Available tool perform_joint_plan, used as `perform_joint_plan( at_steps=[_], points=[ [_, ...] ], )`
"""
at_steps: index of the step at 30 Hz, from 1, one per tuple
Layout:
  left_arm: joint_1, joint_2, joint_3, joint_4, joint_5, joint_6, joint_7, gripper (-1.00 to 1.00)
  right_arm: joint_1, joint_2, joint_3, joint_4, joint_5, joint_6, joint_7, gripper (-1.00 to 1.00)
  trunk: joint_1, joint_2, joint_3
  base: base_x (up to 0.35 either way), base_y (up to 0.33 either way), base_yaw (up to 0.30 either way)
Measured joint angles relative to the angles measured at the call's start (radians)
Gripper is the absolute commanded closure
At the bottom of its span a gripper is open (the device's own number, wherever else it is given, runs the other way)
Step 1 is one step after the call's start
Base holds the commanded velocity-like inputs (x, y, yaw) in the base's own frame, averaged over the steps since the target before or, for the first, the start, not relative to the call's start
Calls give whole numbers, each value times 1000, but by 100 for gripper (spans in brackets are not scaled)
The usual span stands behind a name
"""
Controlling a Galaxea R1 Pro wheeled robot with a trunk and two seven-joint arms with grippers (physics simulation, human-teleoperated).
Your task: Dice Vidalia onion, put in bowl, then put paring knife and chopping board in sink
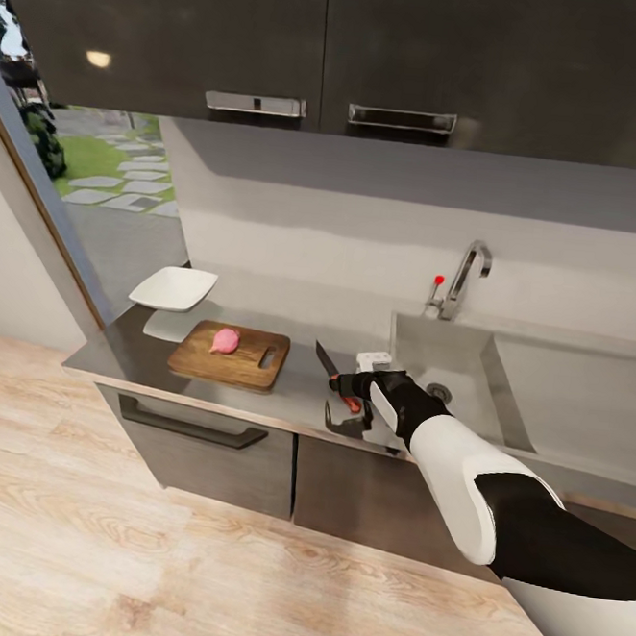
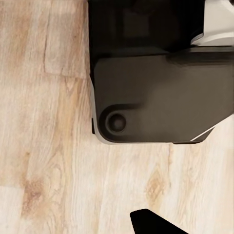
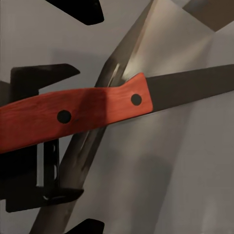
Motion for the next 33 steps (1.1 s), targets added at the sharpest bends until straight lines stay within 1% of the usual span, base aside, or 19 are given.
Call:
perform_joint_plan(
  at_steps=[33],
  points=[
    [0,0,0,1,0,0,0,-100,0,0,0,0,0,0,0,-100,0,0,-30,0,0,2]
  ],
)
